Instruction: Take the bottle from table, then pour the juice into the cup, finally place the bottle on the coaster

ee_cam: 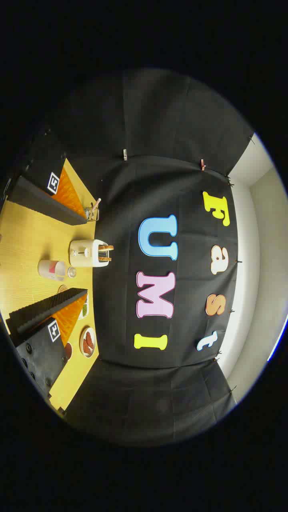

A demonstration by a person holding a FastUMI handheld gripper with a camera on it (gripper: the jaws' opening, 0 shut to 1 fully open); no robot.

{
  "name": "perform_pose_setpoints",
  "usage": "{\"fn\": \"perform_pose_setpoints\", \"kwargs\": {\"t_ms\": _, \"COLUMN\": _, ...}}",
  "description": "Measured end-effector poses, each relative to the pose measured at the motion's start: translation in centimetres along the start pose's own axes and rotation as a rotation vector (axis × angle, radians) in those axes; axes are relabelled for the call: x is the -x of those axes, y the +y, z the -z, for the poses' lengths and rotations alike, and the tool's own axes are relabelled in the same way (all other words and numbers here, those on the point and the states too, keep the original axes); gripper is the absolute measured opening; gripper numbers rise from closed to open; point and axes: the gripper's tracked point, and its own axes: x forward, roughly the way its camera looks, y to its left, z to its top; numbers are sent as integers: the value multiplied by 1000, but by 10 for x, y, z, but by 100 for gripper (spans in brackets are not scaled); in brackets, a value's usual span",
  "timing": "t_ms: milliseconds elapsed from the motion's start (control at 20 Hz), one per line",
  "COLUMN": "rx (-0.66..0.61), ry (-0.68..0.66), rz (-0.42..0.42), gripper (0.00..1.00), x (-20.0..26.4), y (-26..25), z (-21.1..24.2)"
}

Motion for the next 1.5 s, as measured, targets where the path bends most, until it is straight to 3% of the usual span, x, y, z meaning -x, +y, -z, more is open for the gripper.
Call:
{"fn": "perform_pose_setpoints", "kwargs": {"t_ms": 600, "rx": 9, "ry": 22, "rz": 43, "gripper": 97, "x": -8, "y": -38, "z": 6}}
{"fn": "perform_pose_setpoints", "kwargs": {"t_ms": 1500, "rx": -36, "ry": 34, "rz": 80, "gripper": 97, "x": -18, "y": -36, "z": 33}}
